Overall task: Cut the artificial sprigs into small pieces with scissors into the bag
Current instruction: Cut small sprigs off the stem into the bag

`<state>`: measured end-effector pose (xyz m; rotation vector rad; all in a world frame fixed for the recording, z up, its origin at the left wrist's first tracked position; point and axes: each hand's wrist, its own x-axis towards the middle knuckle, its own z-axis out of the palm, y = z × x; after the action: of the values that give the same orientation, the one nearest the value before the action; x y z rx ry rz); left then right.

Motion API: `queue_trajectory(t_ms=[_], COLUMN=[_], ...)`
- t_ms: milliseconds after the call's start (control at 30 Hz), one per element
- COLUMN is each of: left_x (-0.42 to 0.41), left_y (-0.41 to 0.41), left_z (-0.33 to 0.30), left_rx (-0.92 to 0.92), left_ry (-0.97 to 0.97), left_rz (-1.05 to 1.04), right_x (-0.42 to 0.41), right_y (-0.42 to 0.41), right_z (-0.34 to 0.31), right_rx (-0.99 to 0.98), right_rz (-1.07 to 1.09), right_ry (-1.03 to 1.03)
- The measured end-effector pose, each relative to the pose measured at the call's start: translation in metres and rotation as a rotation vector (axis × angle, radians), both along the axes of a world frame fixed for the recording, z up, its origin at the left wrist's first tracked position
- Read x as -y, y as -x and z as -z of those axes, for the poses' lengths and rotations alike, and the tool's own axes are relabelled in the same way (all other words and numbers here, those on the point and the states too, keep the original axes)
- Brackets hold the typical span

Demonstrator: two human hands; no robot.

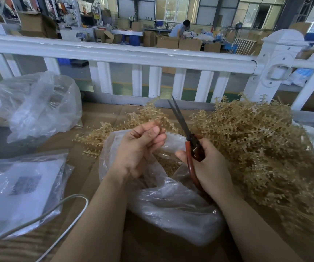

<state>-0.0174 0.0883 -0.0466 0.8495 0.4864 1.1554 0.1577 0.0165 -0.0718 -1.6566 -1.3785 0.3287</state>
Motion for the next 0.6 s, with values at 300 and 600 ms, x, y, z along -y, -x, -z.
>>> queue_trajectory(t_ms=[300,600], left_x=[0.0013,-0.0017], left_y=[-0.0001,0.0023], left_z=[0.0000,0.0040], left_rx=[0.016,0.007], left_ry=[-0.053,-0.148], left_rz=[-0.004,-0.018], right_x=[0.0063,0.0032], right_y=[0.0033,0.0022], right_z=[-0.0057,-0.0036], right_rx=[0.272,0.402], right_rz=[-0.020,0.011], right_ry=[-0.006,0.008])
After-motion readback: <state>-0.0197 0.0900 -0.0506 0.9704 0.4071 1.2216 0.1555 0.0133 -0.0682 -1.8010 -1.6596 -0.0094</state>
